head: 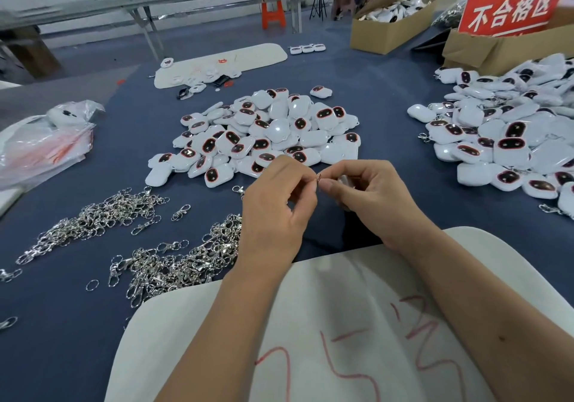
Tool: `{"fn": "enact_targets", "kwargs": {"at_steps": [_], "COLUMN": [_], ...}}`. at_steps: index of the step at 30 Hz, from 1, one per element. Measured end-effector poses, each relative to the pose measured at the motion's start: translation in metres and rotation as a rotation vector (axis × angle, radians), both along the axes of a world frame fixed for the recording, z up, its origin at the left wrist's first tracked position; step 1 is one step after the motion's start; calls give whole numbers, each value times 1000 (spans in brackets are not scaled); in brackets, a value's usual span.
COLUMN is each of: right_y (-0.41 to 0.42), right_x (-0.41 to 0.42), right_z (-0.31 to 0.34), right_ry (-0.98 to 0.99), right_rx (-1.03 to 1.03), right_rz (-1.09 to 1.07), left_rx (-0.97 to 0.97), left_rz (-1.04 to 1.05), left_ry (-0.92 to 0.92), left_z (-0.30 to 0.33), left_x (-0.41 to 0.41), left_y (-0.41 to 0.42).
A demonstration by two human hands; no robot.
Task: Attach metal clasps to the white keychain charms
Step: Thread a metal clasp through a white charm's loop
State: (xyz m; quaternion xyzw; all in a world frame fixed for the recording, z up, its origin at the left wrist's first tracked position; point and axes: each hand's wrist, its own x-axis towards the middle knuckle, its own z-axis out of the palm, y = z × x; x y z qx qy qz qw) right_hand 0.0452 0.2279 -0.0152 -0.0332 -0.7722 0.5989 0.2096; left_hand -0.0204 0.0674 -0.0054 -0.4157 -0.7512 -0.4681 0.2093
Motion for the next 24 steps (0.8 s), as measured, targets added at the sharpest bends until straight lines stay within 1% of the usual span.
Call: {"fn": "enact_targets", "kwargs": {"at_steps": [6, 9, 15, 19, 24], "right_y": [2, 0, -3, -6, -6], "right_x": [3, 4, 6, 6, 5], "right_z": [2, 5, 6, 7, 5], "right_ry": [34, 32, 106, 150, 207], "right_rx": [-71, -55, 185, 329, 379], "right_rz": [27, 33, -48, -75, -85], "left_rx": [15, 27, 9, -16, -22], "left_rz": [-49, -73, -90, -79, -48], "left_ry": [-27, -75, -130, -130, -137], "left_z": [0, -2, -3, -3, -4], "left_x": [0, -1, -3, -2, 0], "left_y": [2, 2, -3, -5, -4]}}
